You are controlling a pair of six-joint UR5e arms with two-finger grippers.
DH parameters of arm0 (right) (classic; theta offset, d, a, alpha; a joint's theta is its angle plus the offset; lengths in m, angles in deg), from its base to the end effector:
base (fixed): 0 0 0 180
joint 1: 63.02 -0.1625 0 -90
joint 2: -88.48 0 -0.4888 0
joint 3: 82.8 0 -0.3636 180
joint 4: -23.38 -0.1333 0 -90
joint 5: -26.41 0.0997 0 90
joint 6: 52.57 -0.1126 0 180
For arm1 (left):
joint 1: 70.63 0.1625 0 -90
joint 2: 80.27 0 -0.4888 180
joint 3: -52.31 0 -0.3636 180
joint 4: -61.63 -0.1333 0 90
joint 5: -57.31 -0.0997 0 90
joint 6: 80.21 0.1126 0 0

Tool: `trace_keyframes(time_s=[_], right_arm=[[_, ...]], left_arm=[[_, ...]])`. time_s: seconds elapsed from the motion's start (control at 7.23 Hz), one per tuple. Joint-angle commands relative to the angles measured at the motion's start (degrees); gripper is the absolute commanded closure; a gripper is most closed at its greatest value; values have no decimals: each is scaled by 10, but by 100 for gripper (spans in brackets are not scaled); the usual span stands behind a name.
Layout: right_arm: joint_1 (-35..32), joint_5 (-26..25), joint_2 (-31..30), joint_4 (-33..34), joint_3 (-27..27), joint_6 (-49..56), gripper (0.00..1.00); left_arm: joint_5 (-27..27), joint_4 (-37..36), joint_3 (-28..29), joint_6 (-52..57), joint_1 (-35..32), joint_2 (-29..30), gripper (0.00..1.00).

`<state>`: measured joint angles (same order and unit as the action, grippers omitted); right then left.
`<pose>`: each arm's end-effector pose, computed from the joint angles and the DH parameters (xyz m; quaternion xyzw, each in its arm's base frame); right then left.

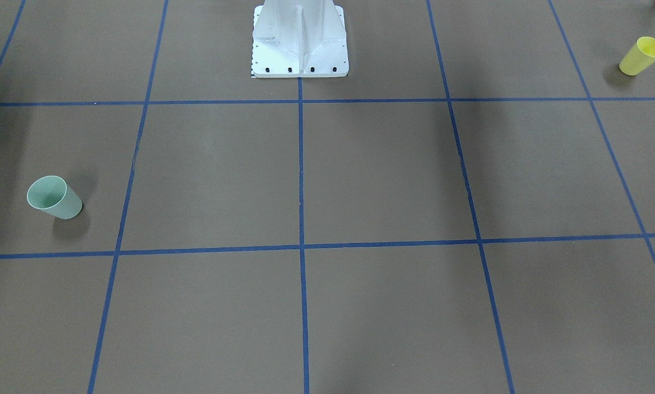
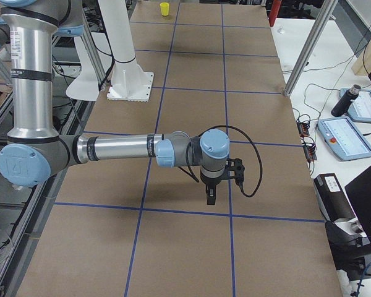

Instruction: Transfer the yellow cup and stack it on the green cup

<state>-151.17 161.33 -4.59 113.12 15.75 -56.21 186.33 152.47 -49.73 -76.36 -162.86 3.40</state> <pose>0.0395 -0.4444 0.6852 0.0279 -0.3833 -0.0047 0.9232 -0.0786 -0.4142 0.6877 0.0715 0.3301 0.0324 0.9407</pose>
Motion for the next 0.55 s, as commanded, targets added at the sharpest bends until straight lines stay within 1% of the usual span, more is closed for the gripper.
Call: trace_keyframes(time_s=[0.0, 0.28, 0.42], right_arm=[[0, 2, 0, 0, 1, 0, 0], [0, 1, -3, -1, 2, 0, 0], [0, 1, -3, -1, 3, 0, 0]], left_arm=[[0, 1, -2, 0, 0, 0, 0], [0, -2, -2, -4, 0, 0, 0], [-3, -2, -9, -53, 6, 3, 0]])
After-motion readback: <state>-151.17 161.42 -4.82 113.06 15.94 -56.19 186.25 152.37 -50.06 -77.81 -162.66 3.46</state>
